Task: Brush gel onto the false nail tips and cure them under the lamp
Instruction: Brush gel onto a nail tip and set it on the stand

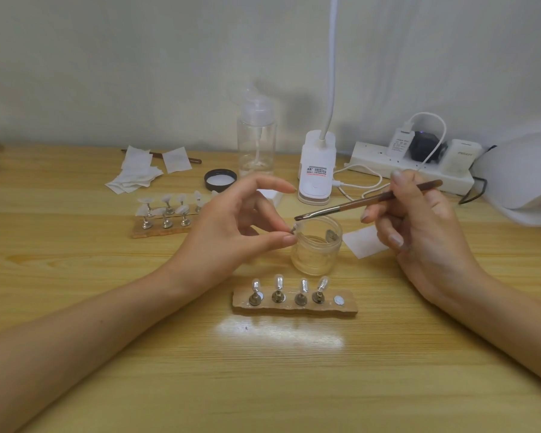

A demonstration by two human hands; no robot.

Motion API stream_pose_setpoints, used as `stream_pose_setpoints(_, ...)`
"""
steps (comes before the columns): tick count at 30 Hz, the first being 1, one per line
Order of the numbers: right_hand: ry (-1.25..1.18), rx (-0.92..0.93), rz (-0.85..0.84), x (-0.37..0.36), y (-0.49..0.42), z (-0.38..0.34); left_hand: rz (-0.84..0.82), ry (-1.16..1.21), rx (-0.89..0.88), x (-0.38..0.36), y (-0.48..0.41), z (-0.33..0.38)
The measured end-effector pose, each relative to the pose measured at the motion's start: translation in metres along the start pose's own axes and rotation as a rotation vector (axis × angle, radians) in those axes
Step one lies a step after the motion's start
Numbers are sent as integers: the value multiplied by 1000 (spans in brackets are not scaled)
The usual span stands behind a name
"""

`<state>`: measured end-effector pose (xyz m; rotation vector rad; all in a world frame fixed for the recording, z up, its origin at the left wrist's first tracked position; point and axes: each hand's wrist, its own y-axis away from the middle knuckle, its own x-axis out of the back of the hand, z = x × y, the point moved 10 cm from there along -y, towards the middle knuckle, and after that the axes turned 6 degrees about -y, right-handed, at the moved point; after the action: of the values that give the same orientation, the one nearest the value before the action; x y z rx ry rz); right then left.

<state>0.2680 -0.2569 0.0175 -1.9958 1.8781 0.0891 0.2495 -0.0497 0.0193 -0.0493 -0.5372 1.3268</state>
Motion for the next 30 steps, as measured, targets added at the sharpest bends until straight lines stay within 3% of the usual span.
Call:
stream_pose_setpoints(6, 44, -14, 69, 10, 0, 2, 1, -8, 6, 0, 0, 1)
stream_pose_setpoints(12, 17, 2, -12, -2, 1, 0, -2, -10, 17, 0, 0, 0)
stream_pose_setpoints(17, 41, -12, 82, 11, 0, 2, 0, -11, 13, 0, 1, 1)
stream_pose_setpoints(22, 2, 69, -18, -2, 2, -8, -10, -6, 21, -1, 1, 0)
stream_pose_setpoints(30, 18, 84, 65, 7, 3, -11, -17, 25, 45, -1, 1, -3)
